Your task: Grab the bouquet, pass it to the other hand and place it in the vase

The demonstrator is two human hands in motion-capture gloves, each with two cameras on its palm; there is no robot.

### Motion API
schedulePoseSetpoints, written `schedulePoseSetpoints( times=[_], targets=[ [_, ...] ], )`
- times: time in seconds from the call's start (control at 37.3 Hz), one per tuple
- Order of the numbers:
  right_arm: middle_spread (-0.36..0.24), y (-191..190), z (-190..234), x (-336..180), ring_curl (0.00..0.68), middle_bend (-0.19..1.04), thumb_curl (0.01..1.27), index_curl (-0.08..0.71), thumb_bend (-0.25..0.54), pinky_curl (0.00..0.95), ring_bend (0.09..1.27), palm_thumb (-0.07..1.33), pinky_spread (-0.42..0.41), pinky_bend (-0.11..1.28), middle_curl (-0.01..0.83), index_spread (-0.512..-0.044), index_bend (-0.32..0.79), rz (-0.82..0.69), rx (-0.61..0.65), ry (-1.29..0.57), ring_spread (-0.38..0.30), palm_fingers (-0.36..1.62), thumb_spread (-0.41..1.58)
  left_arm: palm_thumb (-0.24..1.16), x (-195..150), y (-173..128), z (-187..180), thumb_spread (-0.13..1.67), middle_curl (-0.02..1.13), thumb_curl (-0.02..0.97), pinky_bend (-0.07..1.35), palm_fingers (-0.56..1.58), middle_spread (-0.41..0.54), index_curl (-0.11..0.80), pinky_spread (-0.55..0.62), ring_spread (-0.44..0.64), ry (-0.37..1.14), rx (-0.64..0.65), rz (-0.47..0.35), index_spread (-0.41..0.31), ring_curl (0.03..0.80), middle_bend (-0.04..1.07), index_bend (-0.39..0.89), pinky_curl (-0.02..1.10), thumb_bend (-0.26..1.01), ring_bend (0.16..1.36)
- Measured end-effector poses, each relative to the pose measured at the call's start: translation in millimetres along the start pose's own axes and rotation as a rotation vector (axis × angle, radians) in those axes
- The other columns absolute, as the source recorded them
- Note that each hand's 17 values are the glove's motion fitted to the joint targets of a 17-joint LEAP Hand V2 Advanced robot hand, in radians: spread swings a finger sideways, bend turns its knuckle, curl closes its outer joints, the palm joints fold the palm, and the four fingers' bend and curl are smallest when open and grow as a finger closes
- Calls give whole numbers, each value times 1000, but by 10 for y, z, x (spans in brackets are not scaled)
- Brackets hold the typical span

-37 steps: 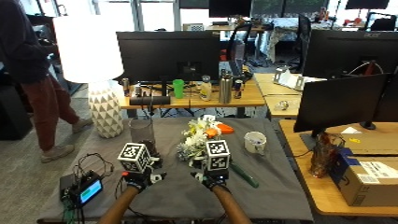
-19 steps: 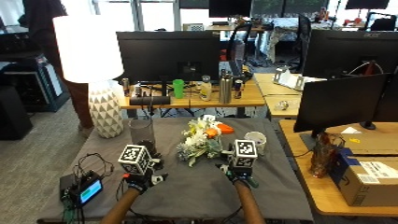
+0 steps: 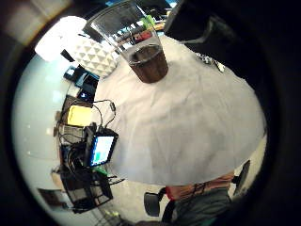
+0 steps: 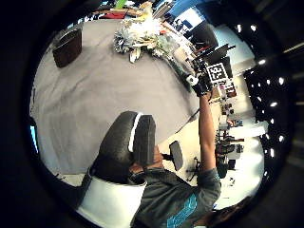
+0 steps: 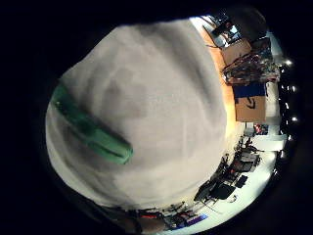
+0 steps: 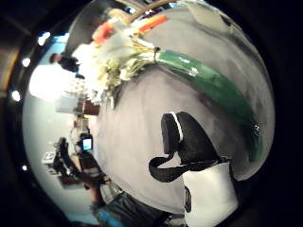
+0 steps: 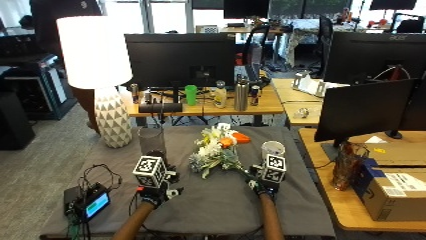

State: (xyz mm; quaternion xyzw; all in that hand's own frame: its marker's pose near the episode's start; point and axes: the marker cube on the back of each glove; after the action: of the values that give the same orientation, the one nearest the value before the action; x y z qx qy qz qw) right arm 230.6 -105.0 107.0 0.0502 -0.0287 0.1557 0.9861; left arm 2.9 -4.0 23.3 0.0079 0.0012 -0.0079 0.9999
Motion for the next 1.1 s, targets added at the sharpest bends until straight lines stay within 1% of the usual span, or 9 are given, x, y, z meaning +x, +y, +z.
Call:
schedulePoseSetpoints(
  times=[0.13,0.35,0.54,0.7,0.72,0.78,0.86,0.96,1.1],
  targets=[
    [106,523,-328,-87,237,220,318,197,-6,372,302,600,323,678,328,-373,114,56,-85,-3,233,40,1149,170,7,-32,40,1024,322,281,447,292,85,255,440,281,-9,-8,-3,-91,282,187,130,343,-26,589],
    [105,648,-255,-122,245,244,346,200,16,372,315,699,325,688,341,-350,132,84,-208,-60,232,102,1159,169,5,-32,57,1024,326,284,445,290,85,257,441,281,-12,-11,-7,-88,284,187,130,347,-26,589],
    [64,505,-284,-131,244,249,392,307,89,305,328,863,316,478,347,-285,405,62,-38,-6,189,527,1213,169,-44,-41,114,1025,328,286,445,288,85,259,441,281,6,-25,-13,-85,286,185,132,351,-26,591],
    [6,524,-359,-158,284,266,423,344,99,293,401,944,271,417,368,-257,388,89,41,128,64,855,1174,168,-40,-17,110,1025,330,288,445,287,86,261,441,281,19,-27,-23,-84,287,185,132,353,-26,591],
    [-8,490,-326,-144,309,300,428,342,94,301,448,950,232,420,385,-255,344,95,49,151,28,944,1159,168,-41,-20,118,1025,330,288,445,287,86,261,441,281,22,-26,-21,-84,287,185,132,353,-26,591],
    [-45,287,-127,-114,344,360,447,315,66,348,565,950,38,568,410,-258,186,80,67,169,-51,1257,1074,168,-40,-26,130,1025,331,288,445,287,86,262,441,281,26,-22,-17,-84,287,185,132,354,-26,591],
    [-74,38,103,-85,409,441,468,328,40,379,686,952,-84,611,454,-252,139,52,103,161,-113,1382,1005,168,-38,-37,133,1025,331,289,445,286,86,262,441,281,30,-14,-11,-84,288,185,132,355,-26,592],
    [-107,247,-201,-121,471,573,491,343,7,404,819,950,-179,597,507,-248,156,85,166,139,-151,1461,948,164,-41,-67,110,1025,332,287,444,286,86,263,441,277,38,-6,-11,-84,288,185,132,356,-28,592],
    [-127,-98,-117,-173,512,656,519,367,-11,426,906,968,-241,638,548,-241,177,27,226,5,-173,1450,903,162,-2,-110,-69,1026,333,286,444,286,86,264,442,274,50,15,-7,-84,289,185,132,357,-27,592]
  ],
)
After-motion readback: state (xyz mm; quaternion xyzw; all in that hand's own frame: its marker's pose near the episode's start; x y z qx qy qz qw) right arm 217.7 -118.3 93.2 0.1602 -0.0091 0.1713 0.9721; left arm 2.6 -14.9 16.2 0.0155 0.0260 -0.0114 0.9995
